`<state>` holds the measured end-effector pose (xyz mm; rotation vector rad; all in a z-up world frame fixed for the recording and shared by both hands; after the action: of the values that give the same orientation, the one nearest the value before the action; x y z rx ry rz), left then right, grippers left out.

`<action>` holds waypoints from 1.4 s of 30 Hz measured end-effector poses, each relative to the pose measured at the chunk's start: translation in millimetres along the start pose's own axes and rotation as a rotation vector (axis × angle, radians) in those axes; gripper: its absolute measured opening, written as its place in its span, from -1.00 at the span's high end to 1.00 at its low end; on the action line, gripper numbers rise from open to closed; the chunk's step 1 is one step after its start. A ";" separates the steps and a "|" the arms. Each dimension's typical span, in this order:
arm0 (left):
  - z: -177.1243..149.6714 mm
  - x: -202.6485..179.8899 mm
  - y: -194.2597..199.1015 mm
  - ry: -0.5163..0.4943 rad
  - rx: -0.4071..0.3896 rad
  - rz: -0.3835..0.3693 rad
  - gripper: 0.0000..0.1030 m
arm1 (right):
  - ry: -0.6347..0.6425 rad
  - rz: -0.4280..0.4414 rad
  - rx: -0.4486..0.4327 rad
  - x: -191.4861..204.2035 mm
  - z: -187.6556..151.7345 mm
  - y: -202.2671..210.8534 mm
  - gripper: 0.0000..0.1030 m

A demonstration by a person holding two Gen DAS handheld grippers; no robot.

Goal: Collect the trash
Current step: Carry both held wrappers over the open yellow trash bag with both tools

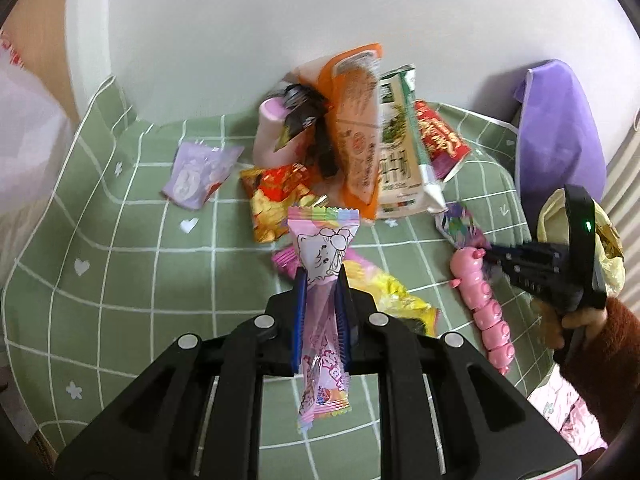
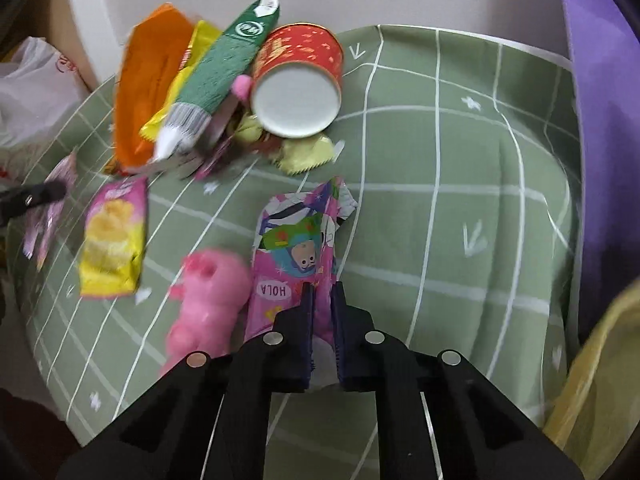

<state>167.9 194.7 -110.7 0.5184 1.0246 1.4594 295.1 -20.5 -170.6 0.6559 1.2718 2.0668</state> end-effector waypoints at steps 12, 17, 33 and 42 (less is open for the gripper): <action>59.8 -102.2 6.2 -0.205 -0.081 -0.157 0.75 | -0.182 -0.199 -0.209 -34.7 -17.7 129.0 0.85; 94.8 -187.0 23.6 -0.344 -0.152 -0.295 0.75 | -0.279 -0.324 -0.334 -72.7 -28.1 208.7 0.85; 67.4 -436.8 -6.4 -0.754 0.046 -0.652 0.74 | -0.536 -0.484 -0.365 -164.3 -129.8 287.3 0.85; 59.1 -467.8 -85.9 -0.784 0.165 -0.501 0.74 | -0.528 -0.461 -0.228 -207.4 -123.3 227.8 0.85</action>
<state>348.9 -242.6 -35.3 0.7997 0.5747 0.6281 297.3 -323.0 -34.1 0.6693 0.7785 1.4953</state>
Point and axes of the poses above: each gripper's, at about its wrist camera, not at the fingertips, and y roughly against the way its jaws point, x to its left, z to its top, the point moved 6 cm from there along -y, roughly the way its jaws point, and after that the axes turned 7 degrees about x, right-handed, at the moved point
